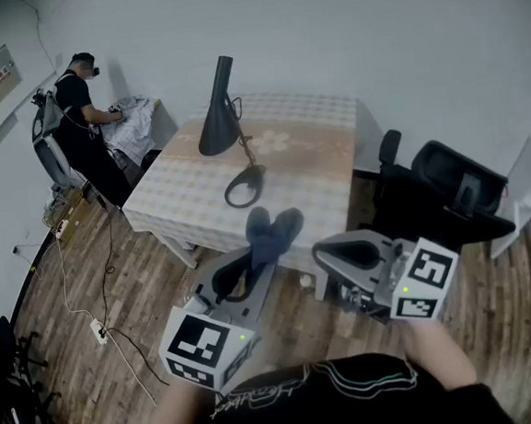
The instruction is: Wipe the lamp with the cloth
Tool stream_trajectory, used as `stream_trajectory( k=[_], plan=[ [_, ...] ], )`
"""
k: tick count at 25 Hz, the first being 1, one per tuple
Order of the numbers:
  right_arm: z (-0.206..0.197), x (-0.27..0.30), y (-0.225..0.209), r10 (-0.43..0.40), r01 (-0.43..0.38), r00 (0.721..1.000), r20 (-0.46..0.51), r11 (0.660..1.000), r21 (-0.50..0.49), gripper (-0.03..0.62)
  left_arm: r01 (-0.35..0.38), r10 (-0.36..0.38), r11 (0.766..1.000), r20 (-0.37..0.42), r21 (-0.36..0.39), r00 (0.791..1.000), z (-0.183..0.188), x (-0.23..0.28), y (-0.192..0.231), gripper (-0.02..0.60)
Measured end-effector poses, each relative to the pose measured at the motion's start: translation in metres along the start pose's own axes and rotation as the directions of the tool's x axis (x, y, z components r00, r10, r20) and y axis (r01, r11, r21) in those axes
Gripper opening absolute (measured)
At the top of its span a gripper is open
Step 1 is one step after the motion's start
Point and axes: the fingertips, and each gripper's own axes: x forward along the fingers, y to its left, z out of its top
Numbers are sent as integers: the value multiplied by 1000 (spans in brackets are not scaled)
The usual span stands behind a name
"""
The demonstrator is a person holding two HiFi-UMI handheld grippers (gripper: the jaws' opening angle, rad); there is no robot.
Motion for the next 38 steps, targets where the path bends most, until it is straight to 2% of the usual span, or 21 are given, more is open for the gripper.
stream_trajectory(
  k=[5, 14, 20, 28, 35, 38],
  plan=[
    [-5, 11, -2, -8, 8, 1000, -3, 1000, 6, 9, -5, 5, 1000, -3, -12, 1000, -10, -3, 12, 66],
    [-12, 66, -4, -33, 34, 999, -24, 999, 34, 11, -5, 5, 999, 0, -36, 1000, -30, -22, 61, 66],
    [-14, 119, -12, -65, 65, 998, -11, 998, 25, 11, -1, 1, 1000, 0, -18, 1000, -46, -32, 114, 65],
    [-25, 178, -30, -157, 157, 987, -21, 987, 9, 11, 20, -20, 1000, 7, -4, 1000, -66, -35, 183, 66],
    [-32, 188, -51, -211, 211, 977, -32, 977, -4, 11, 32, -33, 998, 17, 45, 999, -66, -15, 205, 65],
    [-25, 187, -68, -210, 210, 977, -22, 978, -13, 11, 12, -13, 997, 11, 81, 1000, -58, 0, 214, 65]
  ],
)
